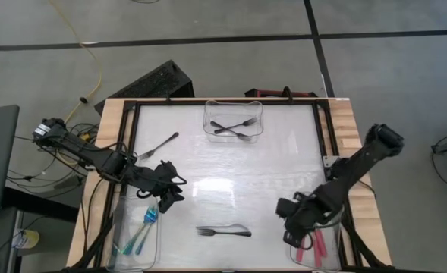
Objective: Sort silverware by color (type)
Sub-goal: Adjust the bottom right transparent bin, then put the blue fork into the bottom left transparent bin, then put the black fork into the top transparent bin
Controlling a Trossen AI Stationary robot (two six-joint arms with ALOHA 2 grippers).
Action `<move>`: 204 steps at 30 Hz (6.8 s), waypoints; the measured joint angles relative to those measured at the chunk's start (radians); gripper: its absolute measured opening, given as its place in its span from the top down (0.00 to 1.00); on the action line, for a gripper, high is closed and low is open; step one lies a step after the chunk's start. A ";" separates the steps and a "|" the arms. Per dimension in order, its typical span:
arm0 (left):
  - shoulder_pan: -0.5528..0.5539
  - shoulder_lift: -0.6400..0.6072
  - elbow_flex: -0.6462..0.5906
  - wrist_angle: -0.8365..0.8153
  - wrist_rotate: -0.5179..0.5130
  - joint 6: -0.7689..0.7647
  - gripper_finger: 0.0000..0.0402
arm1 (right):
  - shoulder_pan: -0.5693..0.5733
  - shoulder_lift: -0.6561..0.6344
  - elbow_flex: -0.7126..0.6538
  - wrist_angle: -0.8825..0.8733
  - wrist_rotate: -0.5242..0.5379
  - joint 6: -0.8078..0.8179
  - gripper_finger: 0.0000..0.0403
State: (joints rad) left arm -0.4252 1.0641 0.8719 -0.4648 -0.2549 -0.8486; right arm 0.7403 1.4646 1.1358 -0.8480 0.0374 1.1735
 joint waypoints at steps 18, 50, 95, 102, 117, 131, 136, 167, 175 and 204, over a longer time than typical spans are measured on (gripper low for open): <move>-0.027 0.000 0.000 0.008 0.049 0.019 0.62 | 0.067 0.189 0.002 0.135 -0.322 -0.030 0.96; 0.051 0.752 0.320 0.322 0.216 0.508 0.62 | 0.029 -0.128 0.039 0.025 0.166 -0.053 0.92; 0.012 0.361 0.320 -0.008 0.139 0.164 1.00 | -0.030 -0.128 0.039 -0.188 0.225 -0.194 0.93; -0.308 0.218 0.319 -0.277 -0.057 -0.259 1.00 | -0.127 -0.128 0.039 -0.101 0.229 -0.289 0.94; -0.761 0.278 0.314 -0.670 -0.345 -1.086 1.00 | -0.321 -0.128 0.039 0.086 0.172 -0.415 0.94; -0.879 0.402 0.314 -0.748 -0.175 -1.285 1.00 | -0.346 -0.128 0.039 0.086 0.172 -0.350 0.94; -0.844 0.405 0.314 -0.730 -0.167 -1.264 0.96 | -0.350 -0.128 0.039 0.086 0.172 -0.341 0.93; 0.507 0.400 0.406 -0.802 -0.080 0.464 0.56 | -0.194 -0.128 0.039 0.086 0.141 -0.367 0.93; 0.941 0.402 0.117 -0.519 0.069 0.628 0.56 | -0.195 -0.128 0.039 0.086 0.147 -0.392 0.93; 1.115 0.425 -0.161 -0.296 0.087 0.872 0.85 | -0.276 -0.128 0.039 0.154 0.228 -0.176 0.93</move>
State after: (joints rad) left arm 0.6899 1.4887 0.7105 -0.7608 -0.1677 0.0231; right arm 0.4644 1.3369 1.1744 -0.6944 0.2649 0.9977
